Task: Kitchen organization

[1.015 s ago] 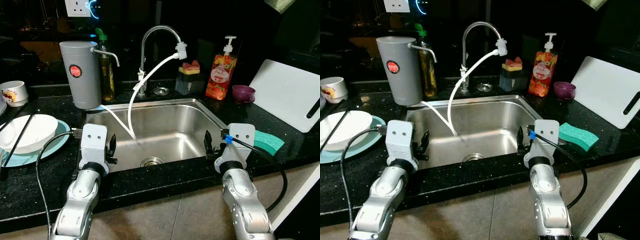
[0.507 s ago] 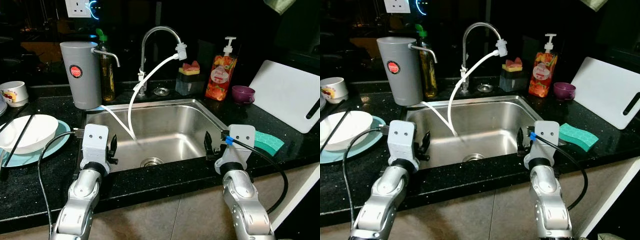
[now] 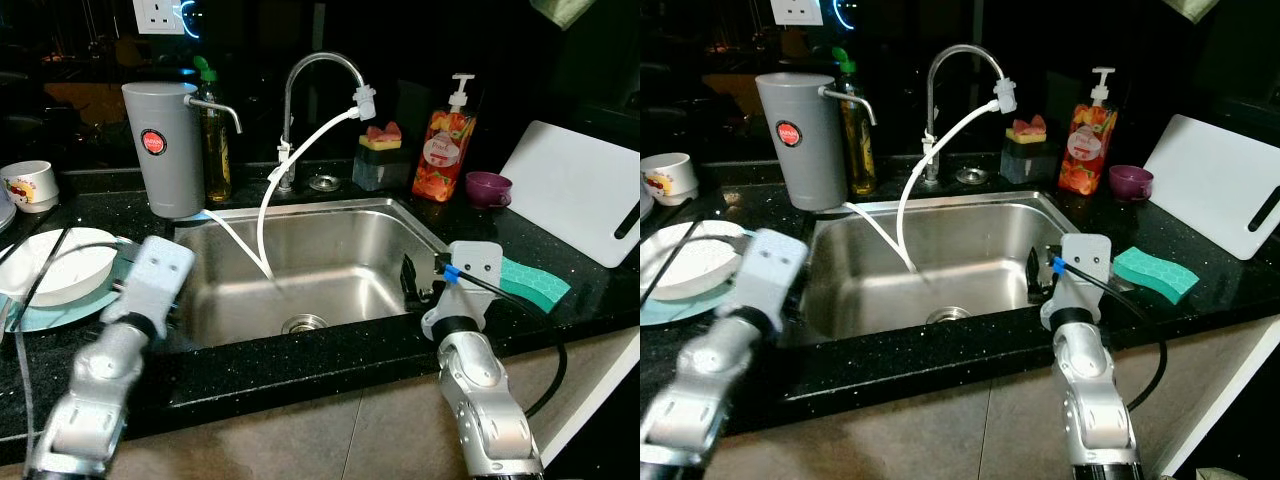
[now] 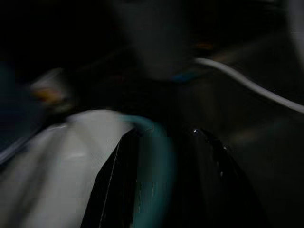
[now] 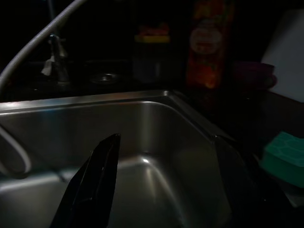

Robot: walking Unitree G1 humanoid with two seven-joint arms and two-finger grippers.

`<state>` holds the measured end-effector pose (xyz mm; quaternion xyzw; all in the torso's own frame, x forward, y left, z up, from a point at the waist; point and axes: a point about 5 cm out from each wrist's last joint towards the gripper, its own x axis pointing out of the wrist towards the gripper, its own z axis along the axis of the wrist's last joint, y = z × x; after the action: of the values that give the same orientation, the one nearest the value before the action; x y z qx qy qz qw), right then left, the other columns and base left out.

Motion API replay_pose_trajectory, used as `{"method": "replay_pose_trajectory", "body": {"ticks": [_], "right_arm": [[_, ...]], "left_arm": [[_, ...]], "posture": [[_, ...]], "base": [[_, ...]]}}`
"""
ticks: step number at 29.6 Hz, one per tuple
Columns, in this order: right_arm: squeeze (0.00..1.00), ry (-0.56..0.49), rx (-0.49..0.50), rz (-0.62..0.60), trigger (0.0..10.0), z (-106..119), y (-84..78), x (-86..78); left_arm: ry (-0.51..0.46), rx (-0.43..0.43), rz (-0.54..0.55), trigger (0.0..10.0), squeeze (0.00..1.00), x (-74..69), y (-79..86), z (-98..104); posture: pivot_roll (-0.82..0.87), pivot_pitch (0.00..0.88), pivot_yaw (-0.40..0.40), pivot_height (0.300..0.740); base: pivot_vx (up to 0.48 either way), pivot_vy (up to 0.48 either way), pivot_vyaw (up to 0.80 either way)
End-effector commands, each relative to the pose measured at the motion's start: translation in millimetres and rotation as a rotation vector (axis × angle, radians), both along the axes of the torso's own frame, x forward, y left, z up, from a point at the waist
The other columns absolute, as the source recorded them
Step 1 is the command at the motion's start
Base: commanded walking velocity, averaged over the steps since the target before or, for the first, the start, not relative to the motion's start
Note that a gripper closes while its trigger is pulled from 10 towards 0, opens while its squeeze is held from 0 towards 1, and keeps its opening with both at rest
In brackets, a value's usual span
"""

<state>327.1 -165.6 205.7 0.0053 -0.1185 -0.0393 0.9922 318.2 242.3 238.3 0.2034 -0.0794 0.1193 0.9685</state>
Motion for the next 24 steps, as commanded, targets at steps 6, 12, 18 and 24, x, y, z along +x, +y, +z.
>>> {"method": "replay_pose_trajectory", "body": {"ticks": [6,12,18,24], "right_arm": [[0.0,0.007,0.014,-0.004,10.0,-4.1,1.3,0.4],[0.0,0.008,0.011,0.0,10.0,-3.9,1.4,0.6],[0.0,0.006,0.012,-0.005,10.0,-3.5,0.0,0.7],[0.0,0.008,0.019,-0.001,10.0,-4.7,3.4,-0.1]], "left_arm": [[-0.081,-0.112,0.151,10.0,0.0,-1.4,30.9,28.5],[-0.066,-0.304,0.174,10.0,0.0,3.5,62.3,53.6],[0.033,-0.469,0.131,10.0,0.69,9.4,81.6,51.6],[0.119,-0.475,0.139,10.0,1.0,11.0,91.9,44.8]], "posture": [[0.13,0.052,-0.055,0.74],[0.12,0.052,-0.06,0.74],[0.13,0.054,-0.057,0.74],[0.14,0.064,-0.048,0.74]], "base": [[0.0,0.0,0.0],[0.0,0.0,0.0],[0.0,0.0,0.0],[0.0,0.0,0.0]]}}
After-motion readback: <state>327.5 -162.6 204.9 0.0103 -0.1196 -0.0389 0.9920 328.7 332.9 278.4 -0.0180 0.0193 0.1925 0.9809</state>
